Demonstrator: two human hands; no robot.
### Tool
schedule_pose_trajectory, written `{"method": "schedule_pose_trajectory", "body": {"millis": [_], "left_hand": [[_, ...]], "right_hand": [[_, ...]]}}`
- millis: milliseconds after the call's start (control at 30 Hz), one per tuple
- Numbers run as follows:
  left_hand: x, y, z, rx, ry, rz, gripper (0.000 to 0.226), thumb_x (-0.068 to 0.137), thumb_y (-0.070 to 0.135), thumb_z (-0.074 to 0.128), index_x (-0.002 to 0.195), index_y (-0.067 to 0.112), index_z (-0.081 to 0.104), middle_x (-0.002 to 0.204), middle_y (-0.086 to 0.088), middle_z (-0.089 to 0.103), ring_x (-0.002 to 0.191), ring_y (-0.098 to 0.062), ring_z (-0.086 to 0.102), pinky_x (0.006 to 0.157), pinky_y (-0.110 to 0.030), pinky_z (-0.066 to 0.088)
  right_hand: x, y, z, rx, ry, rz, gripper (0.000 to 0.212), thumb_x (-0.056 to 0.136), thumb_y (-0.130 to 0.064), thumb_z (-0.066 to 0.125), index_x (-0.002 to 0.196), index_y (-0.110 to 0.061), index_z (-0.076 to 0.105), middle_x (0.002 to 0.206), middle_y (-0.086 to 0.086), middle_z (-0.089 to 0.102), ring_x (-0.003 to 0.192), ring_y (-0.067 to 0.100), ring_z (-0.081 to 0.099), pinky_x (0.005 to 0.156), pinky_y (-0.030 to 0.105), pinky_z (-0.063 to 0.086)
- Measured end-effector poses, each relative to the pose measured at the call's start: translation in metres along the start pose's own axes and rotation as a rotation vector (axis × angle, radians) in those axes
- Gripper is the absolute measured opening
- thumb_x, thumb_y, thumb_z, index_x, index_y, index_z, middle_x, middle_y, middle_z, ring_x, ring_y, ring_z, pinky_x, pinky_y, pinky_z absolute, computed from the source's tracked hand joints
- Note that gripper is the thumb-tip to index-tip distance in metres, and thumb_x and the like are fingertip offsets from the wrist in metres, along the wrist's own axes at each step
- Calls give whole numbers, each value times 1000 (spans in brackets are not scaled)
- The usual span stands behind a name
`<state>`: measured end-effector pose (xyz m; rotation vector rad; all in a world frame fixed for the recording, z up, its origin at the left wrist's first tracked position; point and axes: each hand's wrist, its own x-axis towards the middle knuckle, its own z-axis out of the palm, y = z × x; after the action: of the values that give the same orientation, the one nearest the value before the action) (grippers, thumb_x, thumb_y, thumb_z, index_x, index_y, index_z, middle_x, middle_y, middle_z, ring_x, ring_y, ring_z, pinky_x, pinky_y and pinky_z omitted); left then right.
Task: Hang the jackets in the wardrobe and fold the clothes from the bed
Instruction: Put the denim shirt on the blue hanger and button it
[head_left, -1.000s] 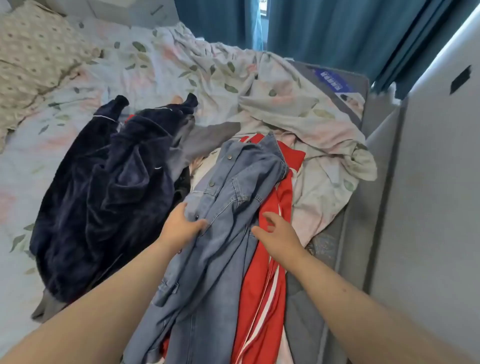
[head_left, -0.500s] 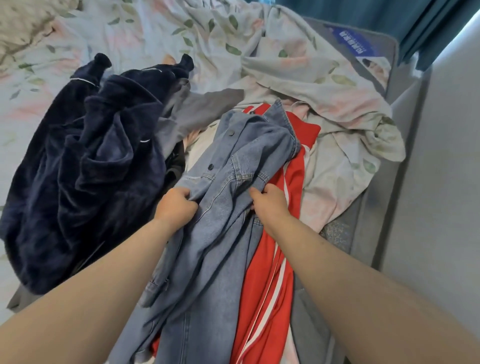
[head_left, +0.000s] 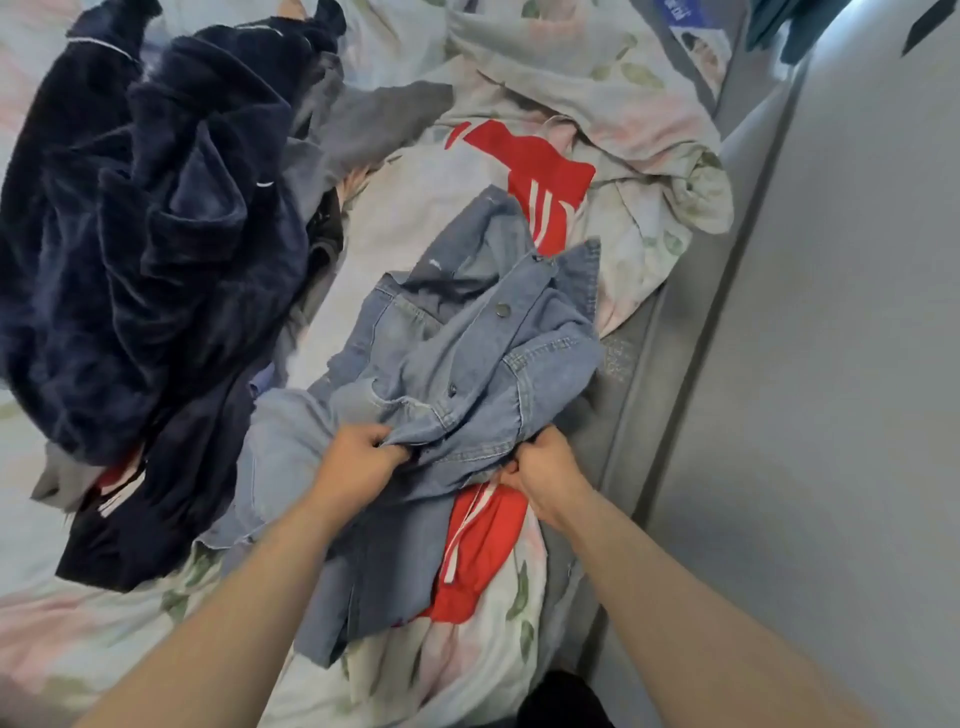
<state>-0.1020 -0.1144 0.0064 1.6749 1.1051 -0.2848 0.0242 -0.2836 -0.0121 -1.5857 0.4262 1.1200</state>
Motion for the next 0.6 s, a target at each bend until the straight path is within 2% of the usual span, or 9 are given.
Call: {"method": "schedule_pose_trajectory", "body": {"millis": [67, 133, 167, 233, 300, 367, 467, 533, 600], "left_hand": [[-22, -6, 7, -12, -31, -36, 27, 72, 15, 67, 50, 18, 52, 47, 9, 38, 48, -9, 33, 54, -29, 26], [-41, -10, 12, -99, -70, -100, 31, 74, 9, 66, 50, 22, 52, 51, 4, 39, 52, -10, 34, 56, -29, 25], [-51, -11, 15, -236, -94, -155, 24, 73, 6, 65, 57, 23, 56, 57, -3, 42, 59, -12, 37, 59, -31, 28], [-66, -9, 20, -522, -77, -271, 9, 73, 0, 63, 80, 6, 63, 66, -11, 51, 61, -18, 48, 60, -31, 39], [-77, -7, 23, -592, -33, -320, 8, 80, -7, 58, 79, -1, 64, 57, -11, 59, 50, -15, 58, 46, -20, 45], [-85, -6, 26, -500, -12, -283, 14, 83, -8, 58, 74, 0, 64, 54, -8, 59, 47, -13, 57, 41, -15, 42], [-82, -3, 28, -351, -26, -191, 15, 84, -8, 58, 73, 2, 64, 59, -9, 56, 51, -12, 51, 43, -14, 39], [-74, -2, 30, -154, -24, -94, 19, 78, -9, 60, 75, 8, 68, 64, -4, 62, 56, -11, 53, 51, -19, 43], [-68, 4, 32, 24, -27, 17, 30, 73, -10, 58, 78, 17, 69, 70, 4, 68, 64, -9, 58, 61, -22, 46]], "right_hand": [[-20, 20, -14, 3, -11, 13, 40, 89, 17, 33, 79, -18, 51, 47, -11, 54, 41, 5, 46, 49, 24, 52], [-36, 38, -27, 24, -3, 41, 38, 89, 15, 37, 73, -16, 51, 47, -10, 51, 44, 6, 43, 63, 31, 55], [-43, 46, -33, 45, 5, 64, 35, 89, 15, 36, 75, -14, 52, 48, -7, 47, 46, 7, 38, 72, 39, 54], [-55, 56, -43, 85, 2, 94, 31, 88, 16, 34, 82, -9, 52, 52, -2, 41, 49, 9, 34, 81, 50, 52], [-67, 62, -53, 88, 6, 91, 27, 91, 15, 37, 97, -4, 55, 60, 2, 44, 51, 10, 39, 83, 52, 57], [-77, 61, -60, 92, 25, 95, 22, 93, 13, 41, 104, 1, 56, 72, 8, 50, 59, 14, 48, 81, 48, 59], [-83, 51, -69, 262, 39, 126, 20, 89, 10, 42, 90, -3, 57, 88, 14, 57, 80, 25, 60, 86, 41, 57], [-81, 42, -75, 415, 20, 125, 21, 91, -1, 43, 104, -8, 58, 103, 13, 60, 98, 28, 60, 92, 41, 53], [-72, 36, -78, 572, 39, 126, 23, 96, -15, 51, 118, -10, 56, 116, 11, 63, 108, 27, 61, 89, 40, 54]]}}
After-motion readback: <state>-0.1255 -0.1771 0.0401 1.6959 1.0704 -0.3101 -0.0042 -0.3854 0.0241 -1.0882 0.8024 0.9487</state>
